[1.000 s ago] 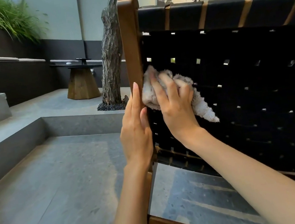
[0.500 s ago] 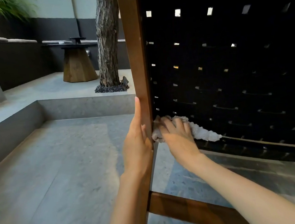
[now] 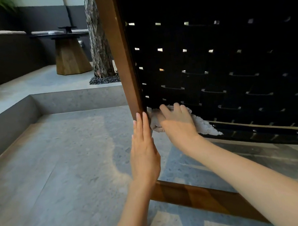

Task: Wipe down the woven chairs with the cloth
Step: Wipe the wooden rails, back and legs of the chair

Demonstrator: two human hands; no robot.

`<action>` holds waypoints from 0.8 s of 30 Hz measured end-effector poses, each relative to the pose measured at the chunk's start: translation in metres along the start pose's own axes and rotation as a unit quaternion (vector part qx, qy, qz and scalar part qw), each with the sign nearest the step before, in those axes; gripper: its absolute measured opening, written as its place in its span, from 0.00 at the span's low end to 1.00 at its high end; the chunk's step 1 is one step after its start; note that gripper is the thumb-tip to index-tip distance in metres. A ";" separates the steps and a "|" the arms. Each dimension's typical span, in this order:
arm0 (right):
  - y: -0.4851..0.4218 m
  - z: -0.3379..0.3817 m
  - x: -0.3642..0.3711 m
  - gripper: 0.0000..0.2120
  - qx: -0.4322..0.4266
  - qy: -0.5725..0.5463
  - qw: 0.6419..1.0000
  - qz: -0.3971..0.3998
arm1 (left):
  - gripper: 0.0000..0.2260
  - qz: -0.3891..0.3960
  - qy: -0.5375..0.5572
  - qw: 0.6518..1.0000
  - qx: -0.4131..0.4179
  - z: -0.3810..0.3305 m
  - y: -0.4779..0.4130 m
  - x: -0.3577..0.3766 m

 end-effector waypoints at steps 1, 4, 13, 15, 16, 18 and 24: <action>0.006 -0.007 0.002 0.28 0.002 0.006 1.000 0.004 | 0.36 0.009 -0.003 1.000 -0.001 -0.002 0.002 0.002; 0.029 -0.030 0.011 0.30 0.013 0.027 1.000 0.010 | 0.32 0.020 -0.035 0.999 0.004 -0.010 0.005 0.012; 0.125 -0.134 0.044 0.30 0.056 0.092 0.994 -0.003 | 0.33 0.120 -0.127 0.977 0.118 -0.096 0.018 0.097; 0.152 -0.164 0.050 0.29 0.070 0.119 0.990 -0.008 | 0.34 0.138 -0.148 0.967 0.157 -0.114 0.021 0.115; 0.167 -0.180 0.055 0.29 0.075 0.127 0.989 -0.004 | 0.35 0.146 -0.150 0.963 0.168 -0.122 0.022 0.123; 0.193 -0.208 0.060 0.29 0.085 0.145 0.986 0.014 | 0.35 0.170 -0.150 0.954 0.197 -0.139 0.022 0.138; 0.239 -0.263 0.070 0.30 0.188 0.125 0.969 0.105 | 0.35 0.249 -0.181 0.893 0.327 -0.199 0.032 0.189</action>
Point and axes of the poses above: each hand's wrist, its own y-axis away from the middle knuckle, its own x-axis out of the palm, z = x × y, the point moved 1 cm from there along -y, towards the middle knuckle, and after that the axes turned 7 degrees about y, right-handed, at the moved point
